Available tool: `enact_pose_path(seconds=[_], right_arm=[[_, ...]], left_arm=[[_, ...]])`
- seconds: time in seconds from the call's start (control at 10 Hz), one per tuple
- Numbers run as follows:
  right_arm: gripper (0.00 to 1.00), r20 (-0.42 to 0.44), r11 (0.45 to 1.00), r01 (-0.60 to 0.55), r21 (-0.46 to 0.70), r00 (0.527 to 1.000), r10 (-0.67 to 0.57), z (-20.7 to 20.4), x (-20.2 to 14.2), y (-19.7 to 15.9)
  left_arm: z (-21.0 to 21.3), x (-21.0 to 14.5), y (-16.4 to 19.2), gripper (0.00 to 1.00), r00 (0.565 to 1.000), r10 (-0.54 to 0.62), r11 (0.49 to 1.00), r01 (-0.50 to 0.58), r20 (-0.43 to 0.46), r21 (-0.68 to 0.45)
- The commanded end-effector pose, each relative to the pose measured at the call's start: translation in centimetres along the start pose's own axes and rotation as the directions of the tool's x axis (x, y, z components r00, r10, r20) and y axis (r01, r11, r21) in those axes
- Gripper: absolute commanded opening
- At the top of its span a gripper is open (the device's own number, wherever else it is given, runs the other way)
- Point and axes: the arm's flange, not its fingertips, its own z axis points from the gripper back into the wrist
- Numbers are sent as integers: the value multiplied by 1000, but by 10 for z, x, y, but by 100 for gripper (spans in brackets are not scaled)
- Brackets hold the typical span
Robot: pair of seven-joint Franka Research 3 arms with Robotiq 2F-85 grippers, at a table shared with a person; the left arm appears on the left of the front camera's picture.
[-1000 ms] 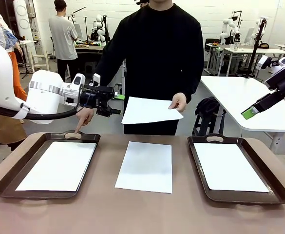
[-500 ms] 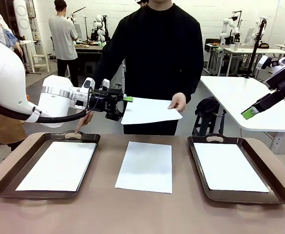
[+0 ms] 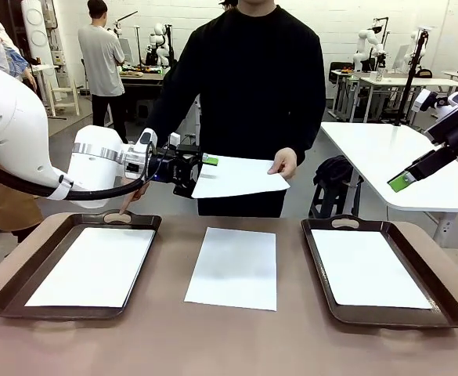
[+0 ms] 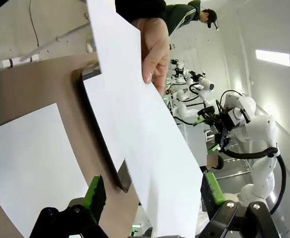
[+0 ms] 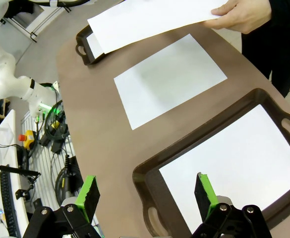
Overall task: Sort the A4 documents.
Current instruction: Receive the A4 Paper.
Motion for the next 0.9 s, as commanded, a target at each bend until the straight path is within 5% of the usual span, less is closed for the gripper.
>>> enact_pose_path(seconds=[0.0,0.1,0.2,0.3,0.4,0.5,0.6,0.7,0.8], right_arm=[[100,1,1000,0,-4,1000,0,0,0,-1],[100,1,1000,0,-4,1000,0,0,0,-1],[100,1,1000,0,-4,1000,0,0,0,-1],[100,1,1000,0,-4,1000,0,0,0,-1],[100,1,1000,0,-4,1000,0,0,0,-1],[100,1,1000,0,-4,1000,0,0,0,-1],[100,1,1000,0,-4,1000,0,0,0,-1],[100,1,1000,0,-4,1000,0,0,0,-1],[100,1,1000,0,-4,1000,0,0,0,-1]], left_arm=[[0,7,-5,82,1000,-13,1000,13,16,14],[1,7,-5,81,1000,-16,1000,16,23,11],[2,7,-4,63,999,-14,1000,14,30,9],[3,7,-4,61,999,-12,1000,12,34,8],[3,7,-4,44,999,-8,1000,8,40,7],[3,7,-5,42,999,-10,1000,10,42,8],[2,6,-3,24,999,-5,1000,5,43,-2],[3,7,-4,22,999,-10,1000,10,43,1],[4,7,-4,4,999,-12,1000,12,48,5]])
